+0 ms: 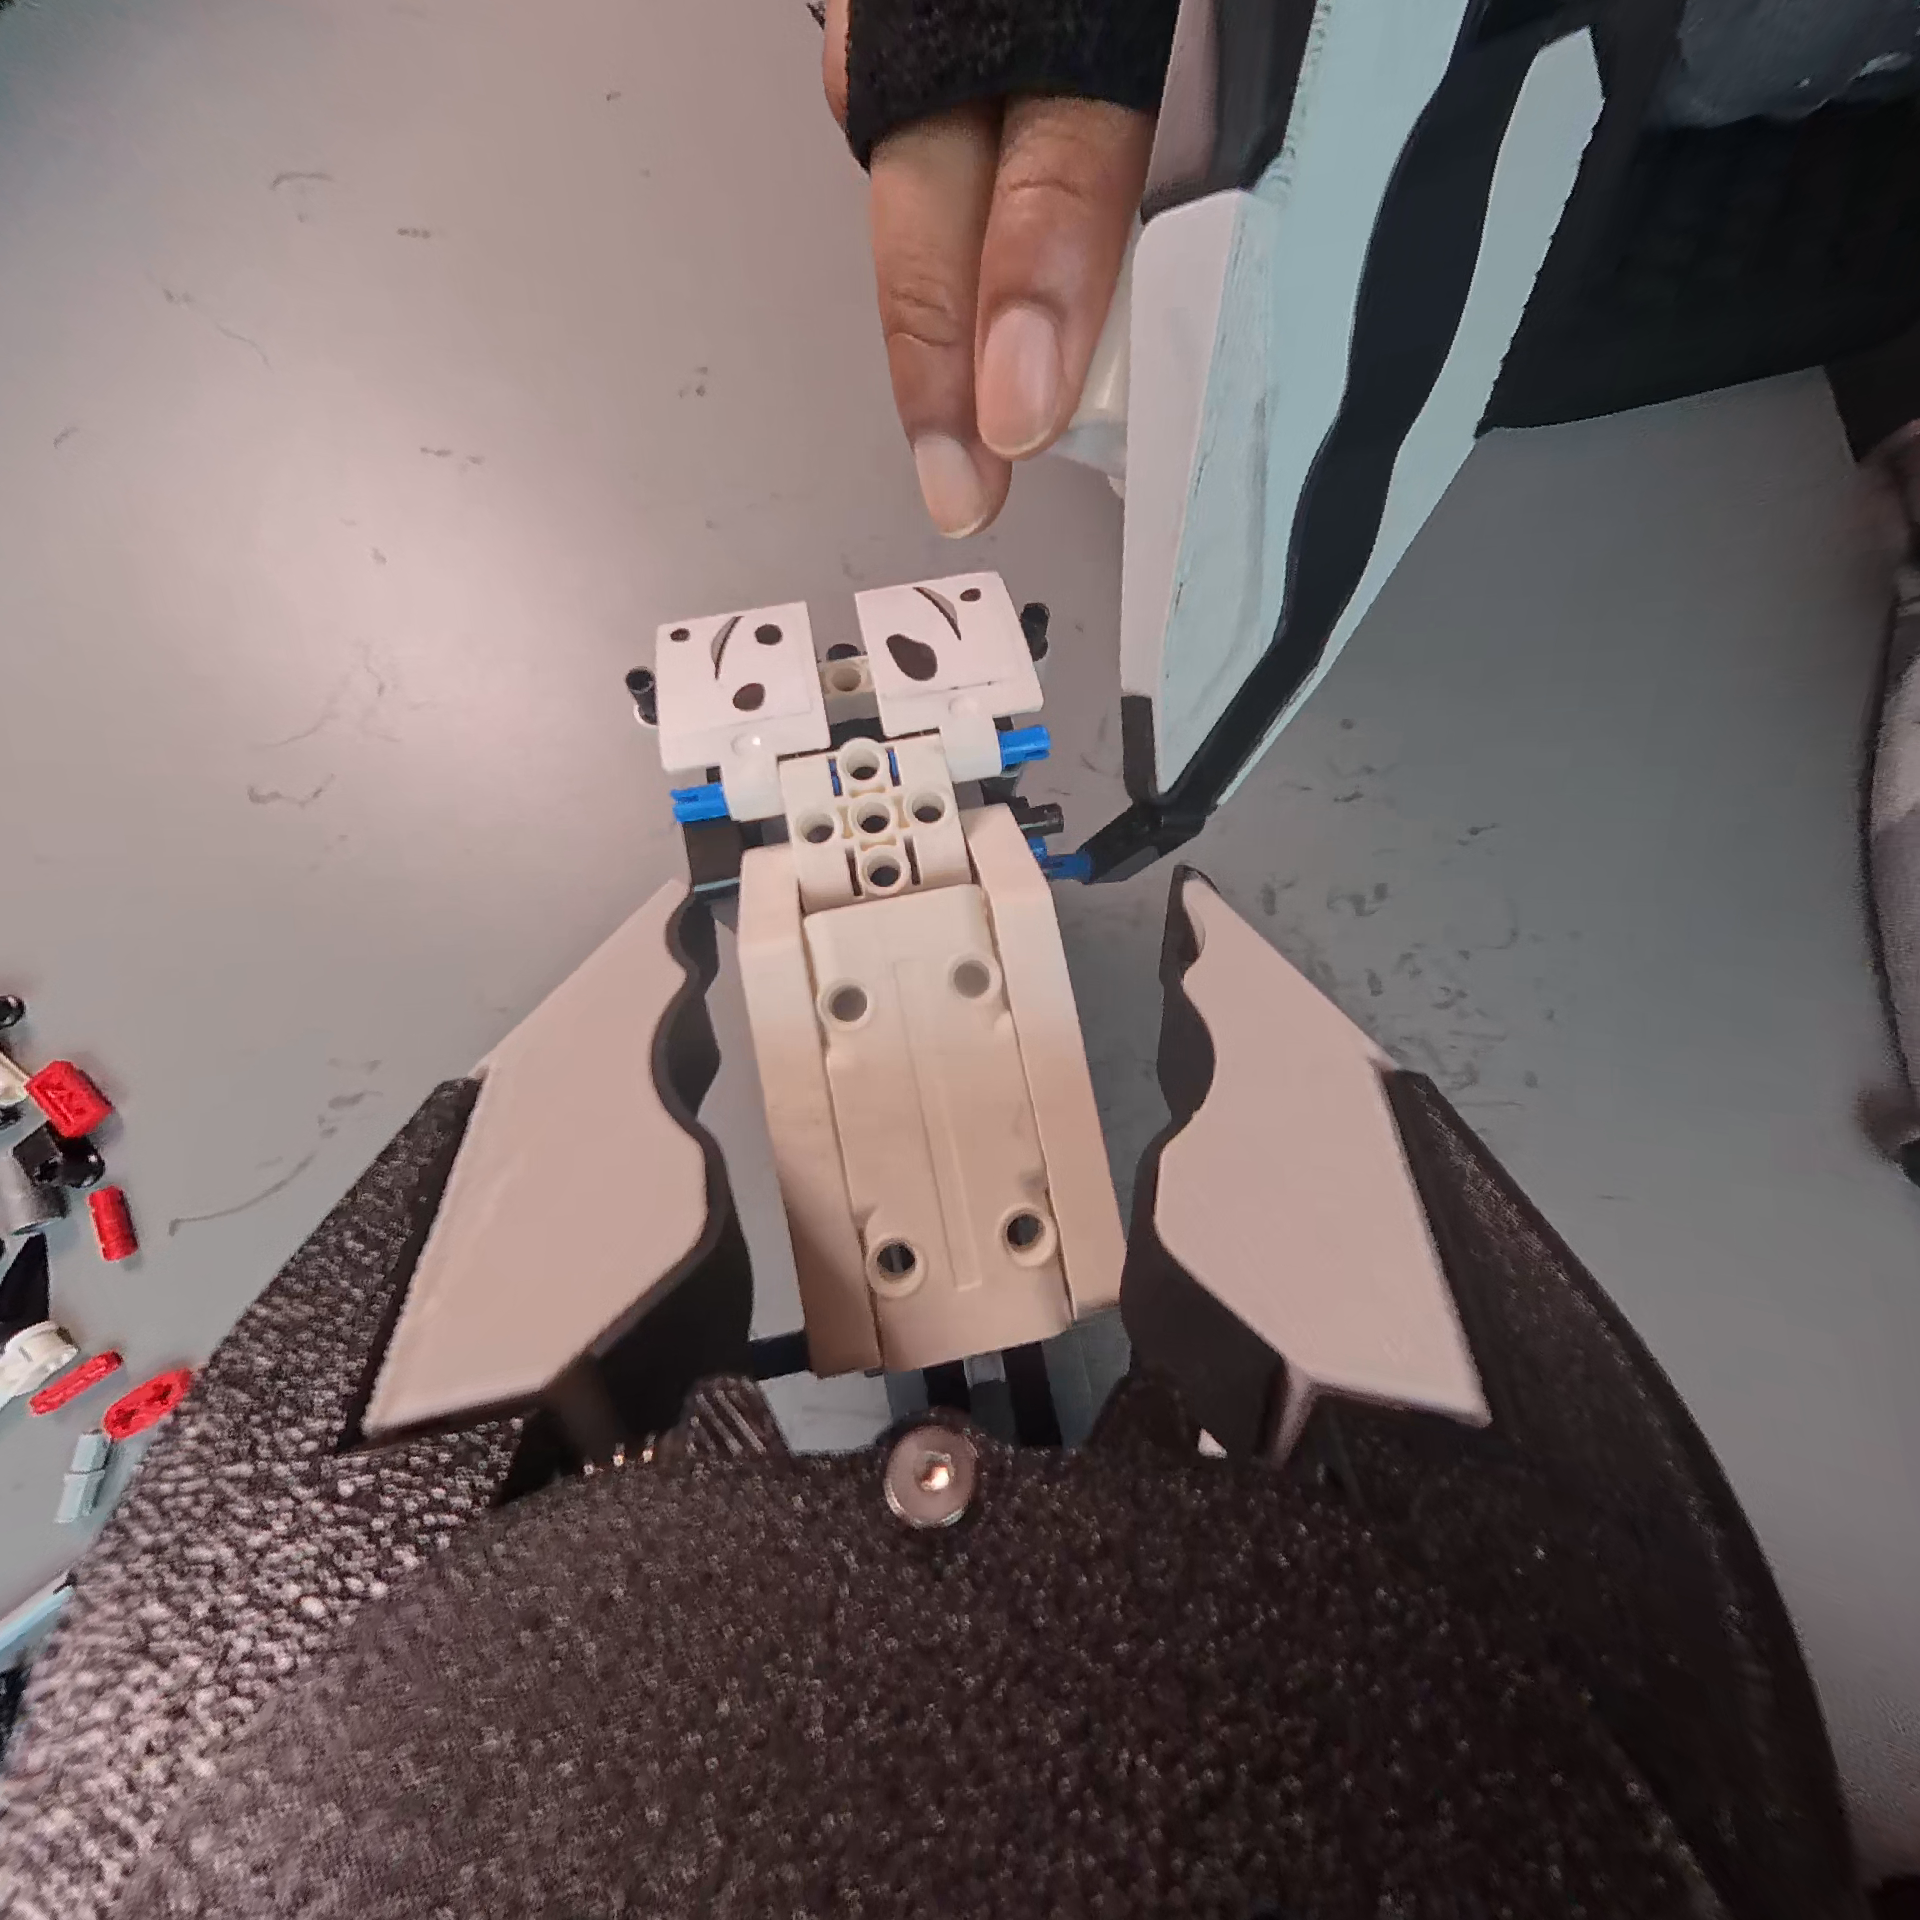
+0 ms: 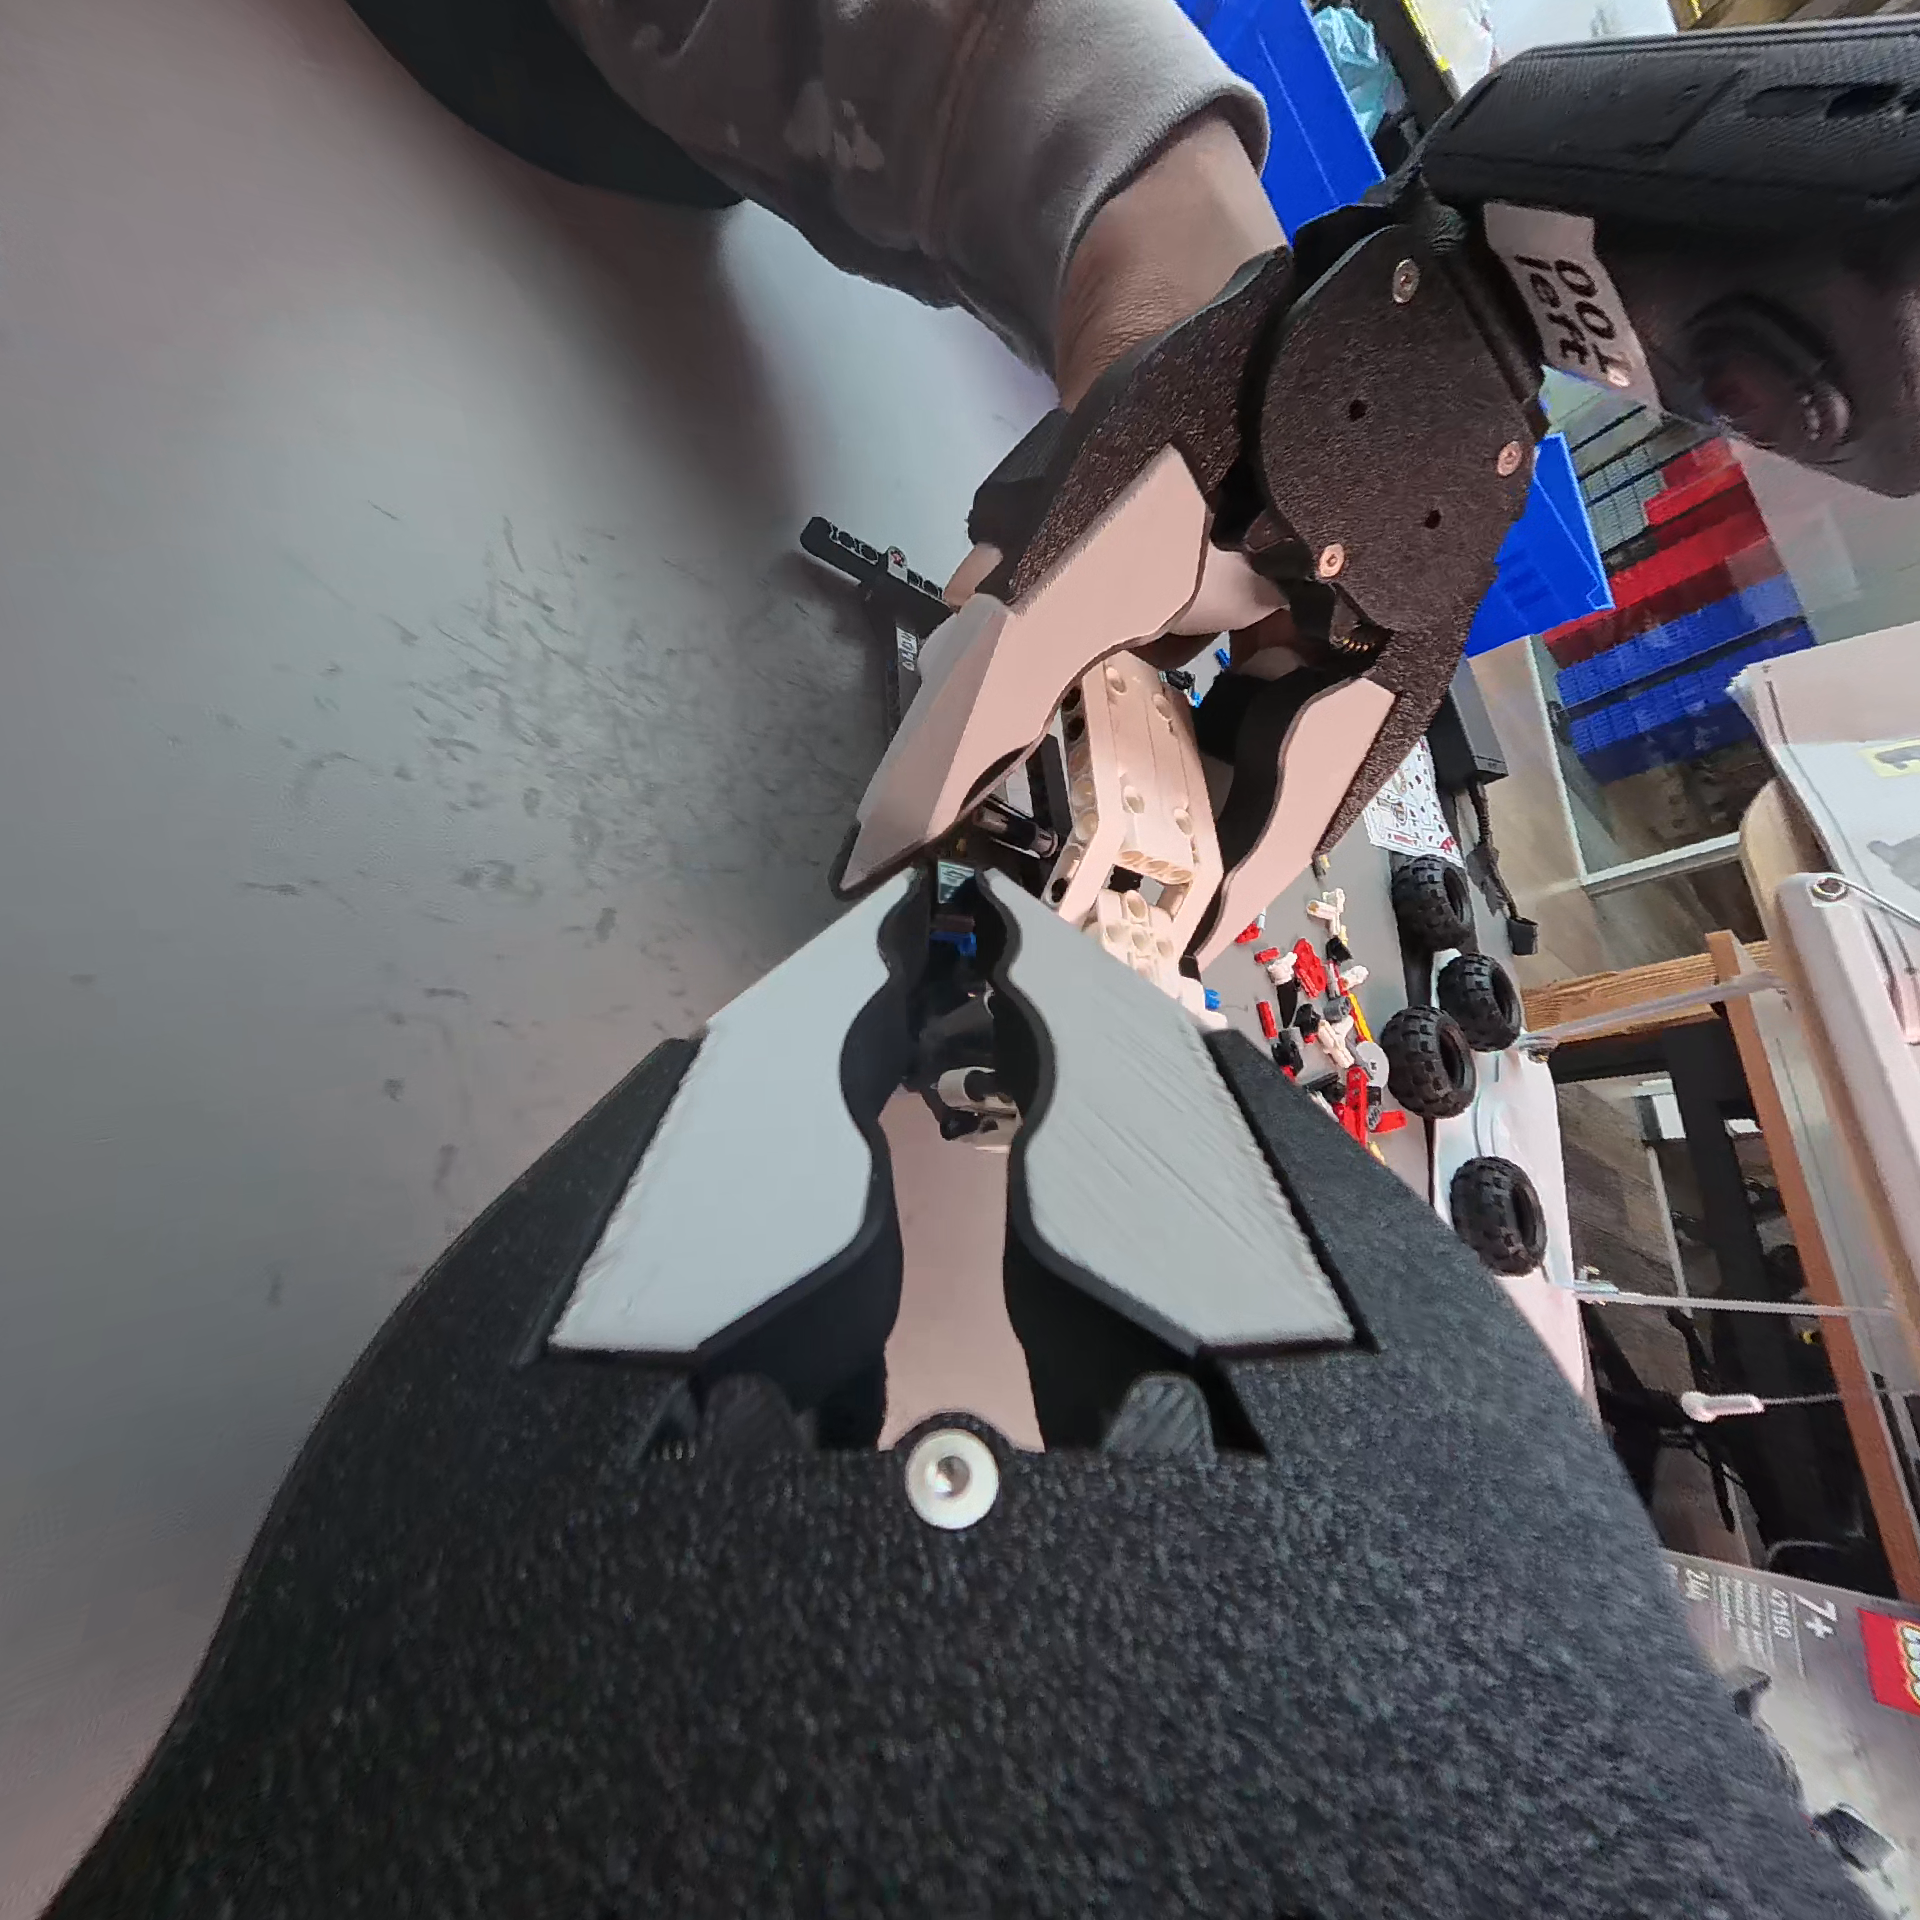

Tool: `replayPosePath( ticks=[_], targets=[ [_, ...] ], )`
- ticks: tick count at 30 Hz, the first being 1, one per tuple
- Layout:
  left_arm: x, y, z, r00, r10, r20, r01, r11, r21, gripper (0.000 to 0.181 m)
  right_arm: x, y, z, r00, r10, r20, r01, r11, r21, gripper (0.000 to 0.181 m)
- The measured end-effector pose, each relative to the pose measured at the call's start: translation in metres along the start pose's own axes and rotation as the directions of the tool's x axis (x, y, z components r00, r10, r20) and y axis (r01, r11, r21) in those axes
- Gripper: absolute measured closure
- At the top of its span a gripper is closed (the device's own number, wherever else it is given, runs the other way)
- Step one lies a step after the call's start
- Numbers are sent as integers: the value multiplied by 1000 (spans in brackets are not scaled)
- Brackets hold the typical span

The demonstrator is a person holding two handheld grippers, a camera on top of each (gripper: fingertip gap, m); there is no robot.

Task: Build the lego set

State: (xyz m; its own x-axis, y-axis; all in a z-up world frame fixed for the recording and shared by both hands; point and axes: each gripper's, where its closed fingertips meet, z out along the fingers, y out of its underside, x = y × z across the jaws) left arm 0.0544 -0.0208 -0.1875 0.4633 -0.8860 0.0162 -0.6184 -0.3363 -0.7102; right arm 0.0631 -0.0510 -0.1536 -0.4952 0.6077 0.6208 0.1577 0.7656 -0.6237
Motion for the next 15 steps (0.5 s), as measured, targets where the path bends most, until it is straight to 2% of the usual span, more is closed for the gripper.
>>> replayPosePath(
  ticks=[15],
  targets=[
    [2,2,1,1000,16,-1,-16,1000,-22,95,6,10,0,999,-29,-23,26,993,-117,174]
  ],
)
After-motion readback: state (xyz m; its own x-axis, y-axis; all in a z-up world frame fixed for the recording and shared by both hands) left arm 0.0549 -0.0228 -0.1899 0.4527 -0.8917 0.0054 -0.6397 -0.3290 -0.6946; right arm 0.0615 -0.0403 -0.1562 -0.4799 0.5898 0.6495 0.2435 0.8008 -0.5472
